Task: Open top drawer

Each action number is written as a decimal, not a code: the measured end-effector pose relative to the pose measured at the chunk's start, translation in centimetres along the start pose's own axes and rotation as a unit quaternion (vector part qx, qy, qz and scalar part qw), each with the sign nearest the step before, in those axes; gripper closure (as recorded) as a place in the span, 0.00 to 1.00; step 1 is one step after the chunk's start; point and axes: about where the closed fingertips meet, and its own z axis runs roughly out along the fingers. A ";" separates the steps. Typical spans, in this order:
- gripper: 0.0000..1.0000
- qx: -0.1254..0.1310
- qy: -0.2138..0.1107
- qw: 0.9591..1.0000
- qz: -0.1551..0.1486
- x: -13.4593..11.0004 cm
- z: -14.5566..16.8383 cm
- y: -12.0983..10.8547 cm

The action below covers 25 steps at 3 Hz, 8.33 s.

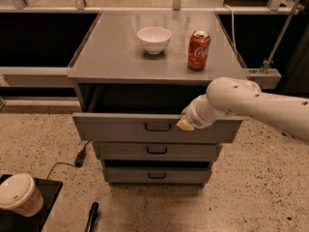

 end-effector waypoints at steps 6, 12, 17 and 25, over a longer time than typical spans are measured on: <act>1.00 -0.006 -0.019 1.000 0.010 1.8 -2.4 3.3; 1.00 -0.011 -0.032 0.999 0.013 3.2 -4.3 6.2; 1.00 -0.017 -0.043 0.999 0.015 4.4 -5.4 8.8; 1.00 -0.025 -0.059 0.998 0.017 5.9 -7.1 12.4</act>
Offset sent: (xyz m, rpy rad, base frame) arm -0.4145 -0.0779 -0.1188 0.4160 -0.0035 -0.0191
